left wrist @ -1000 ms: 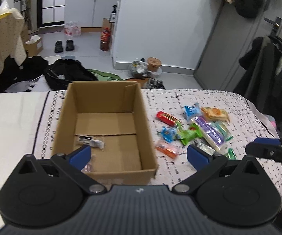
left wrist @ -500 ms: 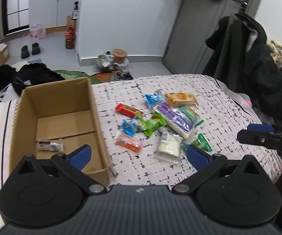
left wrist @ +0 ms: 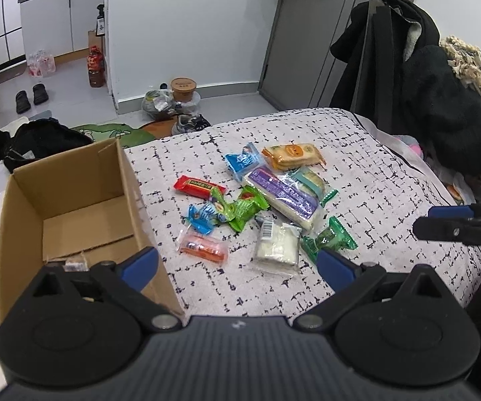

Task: Organize snacks
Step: 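Move the left tool to a white barcode packet while the right tool approaches a green packet, then close the left tool on the white packet while the right tool grips the green packet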

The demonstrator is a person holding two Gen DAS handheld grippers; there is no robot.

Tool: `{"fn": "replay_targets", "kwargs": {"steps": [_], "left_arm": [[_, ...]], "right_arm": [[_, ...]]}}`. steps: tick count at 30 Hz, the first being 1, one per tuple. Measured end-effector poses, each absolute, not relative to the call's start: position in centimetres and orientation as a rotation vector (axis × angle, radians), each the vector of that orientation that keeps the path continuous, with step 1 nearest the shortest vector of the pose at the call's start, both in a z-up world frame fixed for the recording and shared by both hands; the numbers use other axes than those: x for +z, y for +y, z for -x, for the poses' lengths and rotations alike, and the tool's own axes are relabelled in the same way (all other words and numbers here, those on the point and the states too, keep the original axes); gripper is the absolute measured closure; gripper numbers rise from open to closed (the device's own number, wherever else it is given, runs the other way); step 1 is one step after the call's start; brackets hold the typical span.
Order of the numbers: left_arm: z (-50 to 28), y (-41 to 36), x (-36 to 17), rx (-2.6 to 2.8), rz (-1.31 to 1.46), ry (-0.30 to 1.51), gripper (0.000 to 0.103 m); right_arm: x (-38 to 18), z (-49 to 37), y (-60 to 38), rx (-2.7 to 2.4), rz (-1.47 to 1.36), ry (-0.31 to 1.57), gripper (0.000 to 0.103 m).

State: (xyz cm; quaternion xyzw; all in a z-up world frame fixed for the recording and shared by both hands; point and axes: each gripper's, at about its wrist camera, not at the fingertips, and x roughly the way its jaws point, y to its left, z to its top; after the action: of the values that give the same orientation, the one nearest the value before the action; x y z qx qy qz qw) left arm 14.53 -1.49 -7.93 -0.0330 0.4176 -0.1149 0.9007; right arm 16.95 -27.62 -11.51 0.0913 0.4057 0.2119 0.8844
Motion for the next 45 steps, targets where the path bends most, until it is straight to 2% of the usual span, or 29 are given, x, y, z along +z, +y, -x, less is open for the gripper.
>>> {"fn": "replay_targets", "kwargs": {"steps": [14,18,20,27,29,36,45], "left_arm": [[-17.9,-4.3,-10.4,-0.247,0.057,0.900,0.002],[-18.7,-5.0,-10.9,-0.270,0.084,0.914,0.003],[-18.9,-5.3,-11.2,-0.279,0.081,0.908,0.003],[-20.3,-6.3,-13.4,-0.311,0.107,0.953,0.023],[-20.7,-6.4,-14.1,-0.311,0.120,0.969,0.025],[-22.1,-7.2,-16.8,-0.309,0.139,1.018,0.034],[-23.2,-7.7,-19.0,-0.312,0.137,1.047,0.039]], "right_arm": [[-13.8,-18.4,-28.2,0.346,-0.210,0.892,0.002],[-14.6,-19.0,-28.3,0.332,-0.214,0.923,0.015],[-14.9,-19.3,-28.5,0.333,-0.228,0.933,0.016],[-16.4,-20.6,-27.8,0.345,-0.232,0.985,0.030],[-16.9,-21.1,-27.6,0.342,-0.240,0.997,0.031],[-19.0,-22.7,-26.7,0.344,-0.266,1.050,0.045],[-20.6,-24.0,-26.3,0.369,-0.309,1.089,0.051]]}}
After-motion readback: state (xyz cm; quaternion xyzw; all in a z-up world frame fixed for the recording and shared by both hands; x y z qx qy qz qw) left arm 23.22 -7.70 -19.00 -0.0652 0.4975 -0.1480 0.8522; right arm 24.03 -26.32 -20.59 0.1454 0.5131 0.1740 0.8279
